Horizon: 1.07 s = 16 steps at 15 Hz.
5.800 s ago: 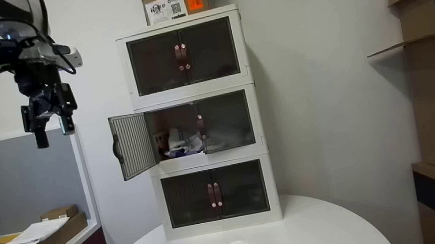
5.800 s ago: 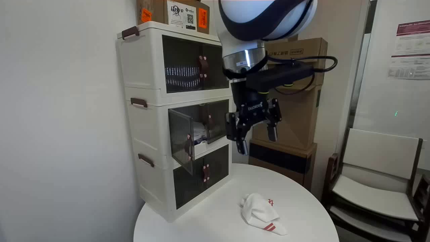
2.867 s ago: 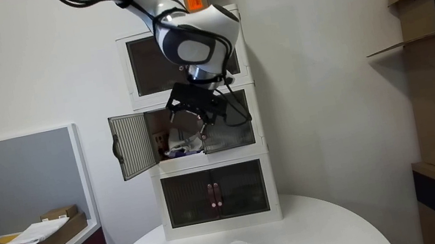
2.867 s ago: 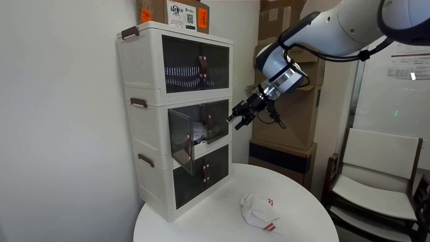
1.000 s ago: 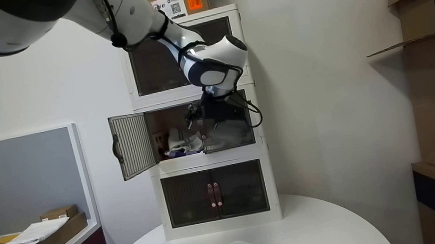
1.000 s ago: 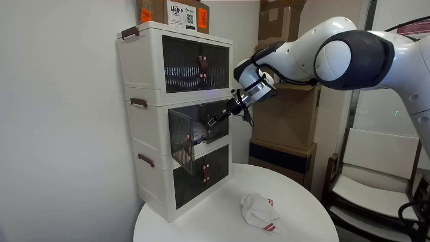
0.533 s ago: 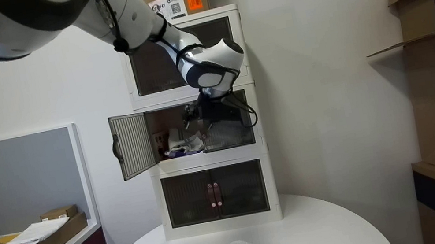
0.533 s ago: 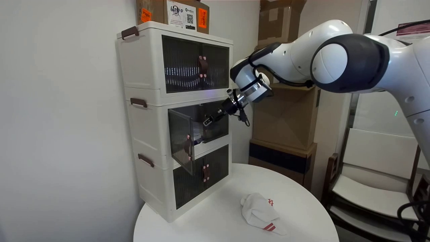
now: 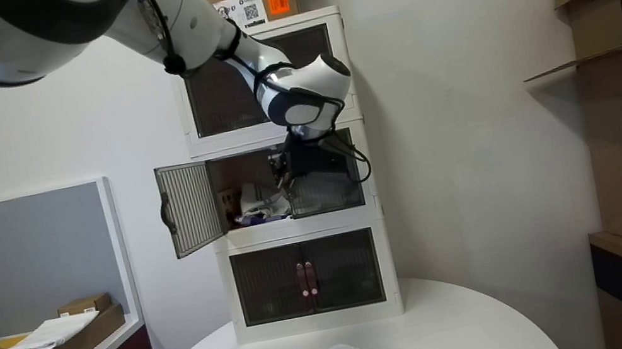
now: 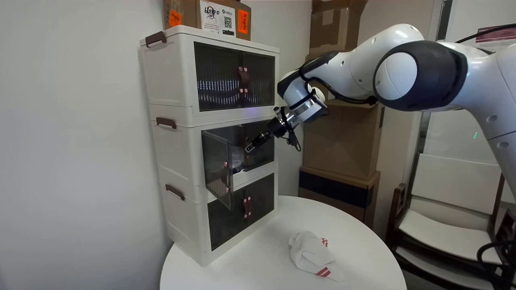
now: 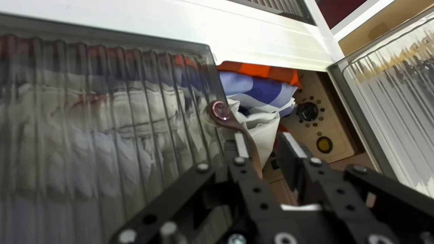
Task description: Open the middle cabinet
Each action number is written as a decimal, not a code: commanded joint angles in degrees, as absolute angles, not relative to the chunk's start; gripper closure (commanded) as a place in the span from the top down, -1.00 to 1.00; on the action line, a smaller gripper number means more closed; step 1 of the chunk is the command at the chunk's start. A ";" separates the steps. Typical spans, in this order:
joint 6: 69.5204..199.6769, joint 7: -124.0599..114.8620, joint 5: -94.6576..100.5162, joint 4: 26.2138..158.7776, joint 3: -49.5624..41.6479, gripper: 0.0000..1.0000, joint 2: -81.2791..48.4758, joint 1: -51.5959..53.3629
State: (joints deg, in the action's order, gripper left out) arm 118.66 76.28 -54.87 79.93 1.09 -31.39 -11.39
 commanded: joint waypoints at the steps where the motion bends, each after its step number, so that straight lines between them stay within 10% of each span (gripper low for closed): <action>1: 117.19 77.41 -55.10 84.58 1.95 -0.99 -28.12 -12.04; 11: 117.15 78.34 -55.24 104.37 -1.97 -0.99 -13.57 -13.95; 12: 118.52 77.39 -54.88 105.22 -2.92 -0.46 -12.71 -13.87; 16: 124.04 75.64 -54.82 108.43 -5.35 0.02 -9.43 -13.47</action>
State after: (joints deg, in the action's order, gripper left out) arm 121.22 77.33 -54.93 102.58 -3.99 -14.70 -14.48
